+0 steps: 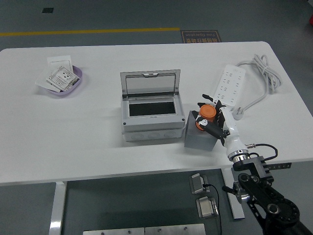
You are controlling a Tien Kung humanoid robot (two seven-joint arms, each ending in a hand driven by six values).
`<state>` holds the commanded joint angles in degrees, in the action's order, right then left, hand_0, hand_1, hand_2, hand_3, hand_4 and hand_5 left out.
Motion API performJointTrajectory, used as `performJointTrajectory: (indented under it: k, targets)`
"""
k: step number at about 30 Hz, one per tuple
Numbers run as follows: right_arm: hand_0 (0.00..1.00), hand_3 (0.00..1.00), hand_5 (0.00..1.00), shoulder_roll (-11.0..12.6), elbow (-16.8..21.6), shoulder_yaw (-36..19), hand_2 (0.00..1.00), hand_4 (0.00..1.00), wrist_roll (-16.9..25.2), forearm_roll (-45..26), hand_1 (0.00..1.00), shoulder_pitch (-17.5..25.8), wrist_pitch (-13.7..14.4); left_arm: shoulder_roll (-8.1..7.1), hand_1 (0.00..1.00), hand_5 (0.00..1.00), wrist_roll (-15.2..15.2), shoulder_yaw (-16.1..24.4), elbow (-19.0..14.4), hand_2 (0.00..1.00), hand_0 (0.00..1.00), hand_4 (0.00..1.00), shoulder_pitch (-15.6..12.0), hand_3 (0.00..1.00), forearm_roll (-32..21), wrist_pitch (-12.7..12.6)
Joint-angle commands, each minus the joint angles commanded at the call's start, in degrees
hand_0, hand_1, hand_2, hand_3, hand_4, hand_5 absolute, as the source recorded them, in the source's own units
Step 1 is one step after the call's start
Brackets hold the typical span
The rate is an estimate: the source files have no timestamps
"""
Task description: Pick up the cylinder from the cube,place it in the box,flap close box
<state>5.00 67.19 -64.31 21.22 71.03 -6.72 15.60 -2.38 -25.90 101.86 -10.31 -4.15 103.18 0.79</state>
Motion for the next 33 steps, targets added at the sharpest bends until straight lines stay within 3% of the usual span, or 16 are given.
performJointTrajectory:
  k: [10,11,16,17,22,23,33]
  targets:
    - [0.779,0.804,0.242,0.2,-0.7,0.4,0.68,0.809,0.1,-0.7,0.733,0.0,0.6,-0.07,0.695,0.512,0.3,-0.2,0.0,0.674,0.645,0.771,0.2,0.701,-0.4,-0.2]
    - [0.779,0.765,0.139,0.2,-0.7,0.5,0.668,0.501,0.0,-0.7,0.727,0.0,0.7,-0.07,0.695,0.512,0.3,-0.3,0.0,0.673,0.644,0.771,0.2,0.7,-0.4,-0.2]
    - [0.779,0.765,0.139,0.2,-1.1,1.0,0.668,0.501,-0.4,-0.5,0.727,-0.1,1.2,-0.09,0.695,0.512,0.5,-0.6,0.0,0.673,0.644,0.771,0.3,0.7,-0.7,-0.3]
    - [0.763,0.636,0.114,0.2,-1.1,1.1,0.615,0.199,-0.5,-0.4,0.696,-0.1,1.3,-0.09,0.693,0.512,0.5,-0.6,0.0,0.672,0.643,0.771,0.3,0.697,-0.8,-0.3]
    - [0.763,0.636,0.114,0.1,-1.4,1.8,0.615,0.199,-0.9,-0.4,0.696,-0.6,1.5,-0.11,0.693,0.512,0.7,-0.9,0.0,0.672,0.643,0.771,0.2,0.697,-1.0,-0.4]
    - [0.753,0.603,0.076,0.1,-1.4,1.9,0.603,0.125,-1.0,-0.3,0.665,-0.6,1.5,-0.12,0.694,0.508,0.7,-0.9,0.0,0.672,0.643,0.77,0.2,0.693,-1.0,-0.4]
    - [0.752,0.591,0.087,0.3,-0.9,2.7,0.6,0.085,-1.7,0.3,0.656,-1.4,1.5,-0.19,0.693,0.507,1.0,-1.1,0.0,0.671,0.643,0.77,0.1,0.694,-1.2,-0.6]
